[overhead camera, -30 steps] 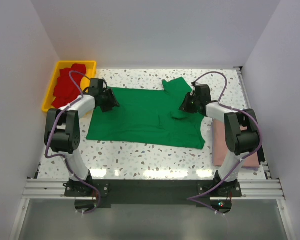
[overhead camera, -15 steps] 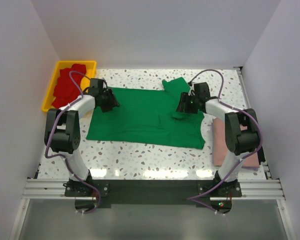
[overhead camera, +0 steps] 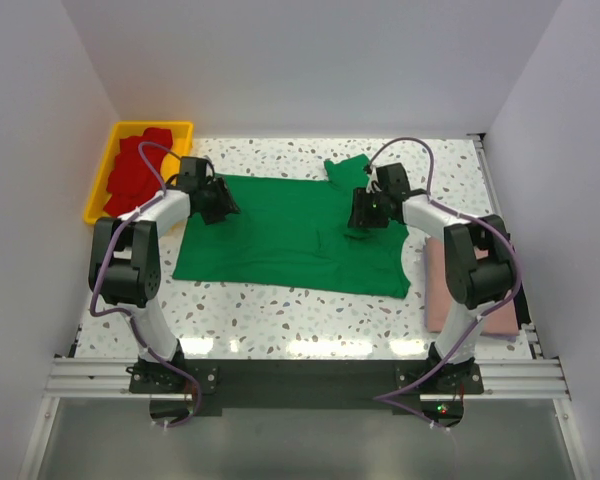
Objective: Fold and stack the t-shirts
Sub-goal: Fold the tshirt
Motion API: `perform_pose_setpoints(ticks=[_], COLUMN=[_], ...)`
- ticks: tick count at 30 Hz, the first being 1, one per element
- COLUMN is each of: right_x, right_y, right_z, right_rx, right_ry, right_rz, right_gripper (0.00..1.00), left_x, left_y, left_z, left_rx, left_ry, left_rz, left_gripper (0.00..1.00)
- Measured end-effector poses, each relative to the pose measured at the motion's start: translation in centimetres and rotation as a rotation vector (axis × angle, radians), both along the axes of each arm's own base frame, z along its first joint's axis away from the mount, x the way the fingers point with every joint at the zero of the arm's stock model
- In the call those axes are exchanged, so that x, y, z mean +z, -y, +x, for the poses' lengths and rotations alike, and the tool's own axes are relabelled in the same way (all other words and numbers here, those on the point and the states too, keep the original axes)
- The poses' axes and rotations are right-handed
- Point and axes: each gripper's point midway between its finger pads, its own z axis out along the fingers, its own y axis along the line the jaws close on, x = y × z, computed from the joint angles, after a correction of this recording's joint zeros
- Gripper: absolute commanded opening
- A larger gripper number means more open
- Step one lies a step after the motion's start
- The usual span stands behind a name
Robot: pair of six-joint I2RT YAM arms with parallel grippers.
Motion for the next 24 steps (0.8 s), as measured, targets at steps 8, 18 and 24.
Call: perform_pose_setpoints(ticks=[8, 18, 24], right_x=[-0.1, -1.5, -1.6], right_y=[0.2, -0.5, -0.3], right_z=[0.4, -0.6, -0.7], right_rx=[-0.002, 0.024, 0.022], right_ry=[-0.002, -0.039, -0.043], right_rz=[-0.049, -0.085, -0.094], right_gripper=[0.45, 0.34, 0.25], left_x=[0.0, 0.0, 0.0], left_y=[0.0, 0.0, 0.1], left_z=[0.0, 0.0, 0.0], left_rx=[0.000, -0.001, -0.003], left_ry=[0.000, 0.000, -0.001], left_rz=[-0.001, -0.001, -0.004], left_gripper=[0.55, 0.55, 0.55])
